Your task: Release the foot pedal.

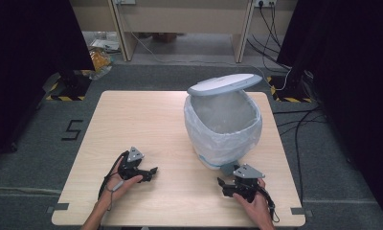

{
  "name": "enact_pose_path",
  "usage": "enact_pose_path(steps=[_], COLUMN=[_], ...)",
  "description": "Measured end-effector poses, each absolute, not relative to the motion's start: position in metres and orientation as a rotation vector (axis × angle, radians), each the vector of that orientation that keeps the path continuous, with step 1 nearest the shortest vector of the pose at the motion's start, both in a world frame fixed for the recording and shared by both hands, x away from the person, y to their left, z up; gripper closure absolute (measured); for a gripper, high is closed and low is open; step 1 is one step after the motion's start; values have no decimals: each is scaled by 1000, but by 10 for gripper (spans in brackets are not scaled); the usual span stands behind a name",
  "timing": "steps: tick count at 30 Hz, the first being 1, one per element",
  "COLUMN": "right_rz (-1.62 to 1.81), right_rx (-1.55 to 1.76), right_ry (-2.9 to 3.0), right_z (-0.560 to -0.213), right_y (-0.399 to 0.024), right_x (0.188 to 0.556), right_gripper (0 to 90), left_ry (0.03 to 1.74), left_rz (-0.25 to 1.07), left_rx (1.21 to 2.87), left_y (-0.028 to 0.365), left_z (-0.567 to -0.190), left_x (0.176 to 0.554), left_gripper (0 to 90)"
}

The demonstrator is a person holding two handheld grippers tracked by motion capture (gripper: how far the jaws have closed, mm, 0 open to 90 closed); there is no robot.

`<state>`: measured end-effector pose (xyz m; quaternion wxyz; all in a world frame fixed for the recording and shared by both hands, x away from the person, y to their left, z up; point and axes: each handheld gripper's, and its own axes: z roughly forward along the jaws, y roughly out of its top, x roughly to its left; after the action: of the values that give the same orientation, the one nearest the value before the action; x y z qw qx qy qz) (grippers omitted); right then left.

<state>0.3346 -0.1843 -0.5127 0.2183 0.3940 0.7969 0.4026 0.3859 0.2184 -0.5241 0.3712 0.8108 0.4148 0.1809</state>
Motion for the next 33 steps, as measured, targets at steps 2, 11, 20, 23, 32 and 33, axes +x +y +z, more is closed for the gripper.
enact_pose_path(steps=[2,11,20,23,32,33], right_rz=[1133,1158,1155,1149,1121,1118], right_rx=[1092,1105,1149,1158,1187,1195], right_ry=[2196,2156,2124,2118,2120,2118], right_z=[-511,-503,-494,-492,-495,-496], right_y=[-186,-193,-208,-213,-224,-225], right_x=[334,332,323,319,311,310], right_gripper=[196,199,199,199,199,199], left_ry=[1064,1064,1064,1064,1064,1064], left_rz=[464,463,463,464,464,464], left_rx=[2079,2079,2079,2079,2079,2079], left_y=[218,218,218,218,218,218], left_z=[-524,-524,-524,-524,-524,-524], left_x=[386,386,386,386,386,386], left_gripper=[139,139,139,139,139,139])
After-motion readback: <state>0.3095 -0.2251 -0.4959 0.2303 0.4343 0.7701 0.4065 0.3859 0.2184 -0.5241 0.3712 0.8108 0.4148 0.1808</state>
